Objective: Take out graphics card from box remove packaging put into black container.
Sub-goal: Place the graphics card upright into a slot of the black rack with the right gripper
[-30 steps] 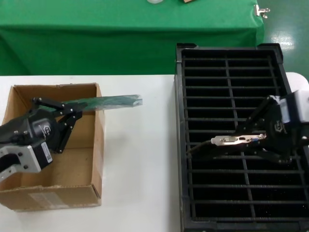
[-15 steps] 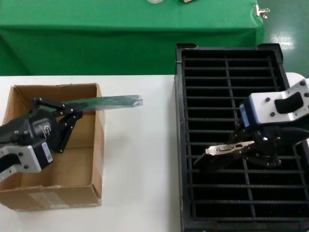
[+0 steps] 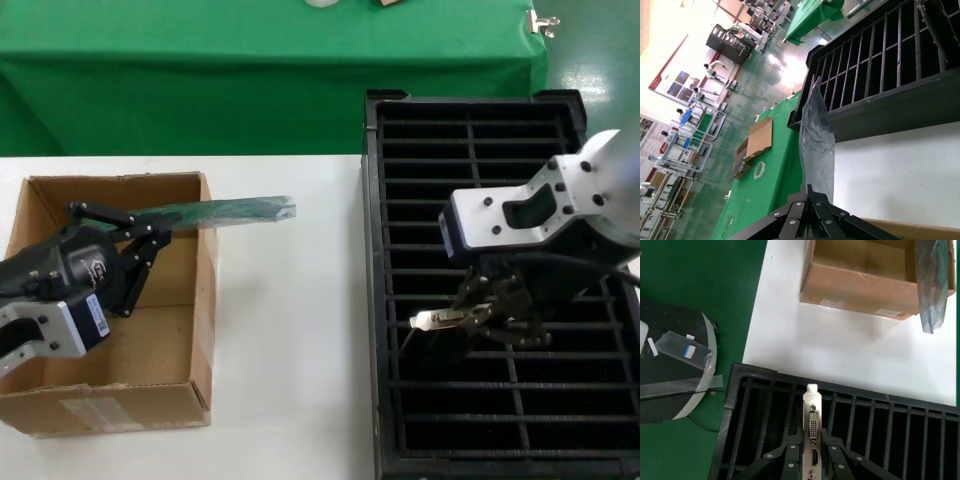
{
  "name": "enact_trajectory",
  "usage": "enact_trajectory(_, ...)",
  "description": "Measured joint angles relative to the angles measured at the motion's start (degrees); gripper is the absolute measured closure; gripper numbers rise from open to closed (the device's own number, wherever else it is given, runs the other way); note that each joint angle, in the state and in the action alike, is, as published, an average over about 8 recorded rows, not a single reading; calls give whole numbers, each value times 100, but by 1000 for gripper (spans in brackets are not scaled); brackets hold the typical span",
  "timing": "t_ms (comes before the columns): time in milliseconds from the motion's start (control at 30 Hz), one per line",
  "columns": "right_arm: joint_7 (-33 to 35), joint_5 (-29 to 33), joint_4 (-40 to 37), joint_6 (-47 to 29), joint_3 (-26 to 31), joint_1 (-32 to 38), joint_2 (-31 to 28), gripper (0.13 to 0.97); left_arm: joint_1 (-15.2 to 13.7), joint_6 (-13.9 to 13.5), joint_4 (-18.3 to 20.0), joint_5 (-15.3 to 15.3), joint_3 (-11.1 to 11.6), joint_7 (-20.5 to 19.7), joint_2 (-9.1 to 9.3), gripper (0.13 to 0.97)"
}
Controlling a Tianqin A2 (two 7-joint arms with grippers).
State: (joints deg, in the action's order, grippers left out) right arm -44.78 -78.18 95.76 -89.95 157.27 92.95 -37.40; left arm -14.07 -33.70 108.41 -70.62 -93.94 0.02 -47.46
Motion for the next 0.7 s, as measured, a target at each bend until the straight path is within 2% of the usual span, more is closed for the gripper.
enact_trajectory(300, -164, 33, -69, 0, 44, -13, 51, 905, 0, 0, 0, 0, 0, 0, 0, 958)
enact_trajectory(700, -373, -21, 178, 0, 46, -74, -180, 905, 0, 0, 0, 0, 0, 0, 0, 958)
